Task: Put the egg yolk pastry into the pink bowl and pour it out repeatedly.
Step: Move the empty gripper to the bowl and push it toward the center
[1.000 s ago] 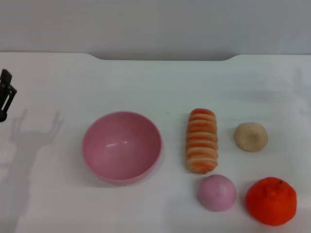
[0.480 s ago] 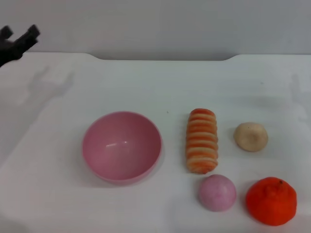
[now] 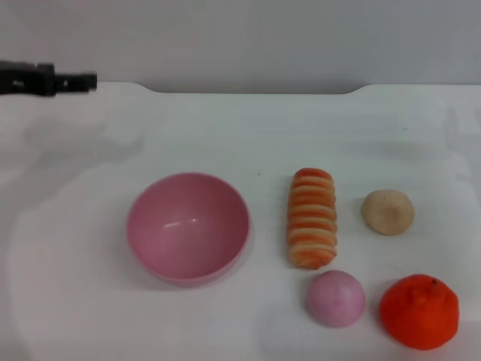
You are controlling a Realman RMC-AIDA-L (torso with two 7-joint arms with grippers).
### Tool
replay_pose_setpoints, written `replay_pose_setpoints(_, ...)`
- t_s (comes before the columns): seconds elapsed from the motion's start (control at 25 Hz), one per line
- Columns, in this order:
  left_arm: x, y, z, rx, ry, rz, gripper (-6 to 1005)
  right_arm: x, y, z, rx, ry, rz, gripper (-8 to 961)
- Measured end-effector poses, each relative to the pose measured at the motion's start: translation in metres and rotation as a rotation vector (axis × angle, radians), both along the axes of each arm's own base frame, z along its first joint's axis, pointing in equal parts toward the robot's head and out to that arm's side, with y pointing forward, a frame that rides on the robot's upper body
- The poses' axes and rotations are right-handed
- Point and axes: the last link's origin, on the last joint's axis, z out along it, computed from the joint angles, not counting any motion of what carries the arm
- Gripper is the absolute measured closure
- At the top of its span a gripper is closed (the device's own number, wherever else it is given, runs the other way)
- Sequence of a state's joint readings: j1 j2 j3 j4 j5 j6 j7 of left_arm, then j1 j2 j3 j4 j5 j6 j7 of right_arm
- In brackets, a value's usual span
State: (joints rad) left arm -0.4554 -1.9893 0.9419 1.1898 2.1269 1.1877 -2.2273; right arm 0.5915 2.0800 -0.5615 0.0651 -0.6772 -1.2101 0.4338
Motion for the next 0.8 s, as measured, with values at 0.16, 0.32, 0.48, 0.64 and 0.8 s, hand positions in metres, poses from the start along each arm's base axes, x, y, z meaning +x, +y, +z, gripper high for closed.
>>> replay_pose_setpoints(0.16, 0.019, -0.035, 0.007, -0.196, 0.162, 0.086, 168, 0.000, 0.000, 0.001, 0.002, -0.002, 0.001, 405)
replay_pose_setpoints(0.32, 0.023, -0.049, -0.003, -0.266, 0.203, 0.143, 167, 0.000, 0.000, 0.001, 0.004, -0.004, 0.001, 405)
replay_pose_setpoints(0.48, 0.025, -0.050, -0.021, -0.333, 0.203, 0.176, 166, 0.001, 0.000, 0.002, 0.006, -0.005, -0.002, 405)
replay_pose_setpoints(0.64, 0.024, -0.048, -0.039, -0.385, 0.208, 0.189, 168, 0.003, -0.003, 0.002, 0.012, -0.006, -0.007, 404)
replay_pose_setpoints(0.8, 0.022, -0.045, -0.048, -0.407, 0.205, 0.196, 167, 0.006, -0.006, 0.002, 0.013, -0.005, -0.016, 405)
